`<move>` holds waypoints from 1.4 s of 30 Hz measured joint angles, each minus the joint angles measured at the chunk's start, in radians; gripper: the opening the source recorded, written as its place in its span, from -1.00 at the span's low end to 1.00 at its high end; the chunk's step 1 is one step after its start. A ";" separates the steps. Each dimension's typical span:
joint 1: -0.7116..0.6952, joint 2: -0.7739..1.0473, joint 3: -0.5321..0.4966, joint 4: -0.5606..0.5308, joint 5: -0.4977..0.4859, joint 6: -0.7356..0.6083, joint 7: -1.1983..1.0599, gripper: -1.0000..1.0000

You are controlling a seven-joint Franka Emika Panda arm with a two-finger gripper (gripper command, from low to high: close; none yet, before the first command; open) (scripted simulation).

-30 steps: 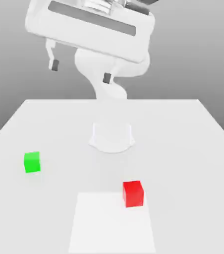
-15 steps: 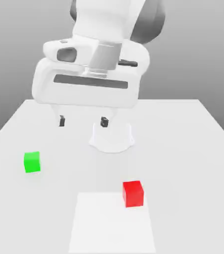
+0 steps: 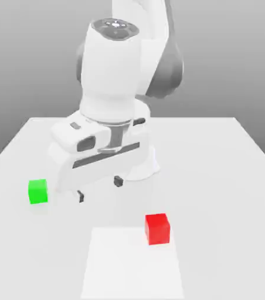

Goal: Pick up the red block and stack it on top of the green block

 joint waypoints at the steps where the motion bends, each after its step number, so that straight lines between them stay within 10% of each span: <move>1: 0.039 0.006 -0.043 -0.028 0.002 0.050 -0.087 0.00; 14: 0.253 0.280 0.074 -0.263 0.348 0.561 -0.882 0.00; 15: 0.222 0.326 0.111 -0.256 0.376 0.600 -0.904 -1.00; 21: 0.206 0.349 0.129 -0.253 0.388 0.617 -0.913 -1.00; 28: 0.205 0.101 0.093 -0.291 0.225 0.398 -0.802 -1.00; 42: 0.544 0.216 0.240 -0.202 0.620 -0.179 -1.003 -1.00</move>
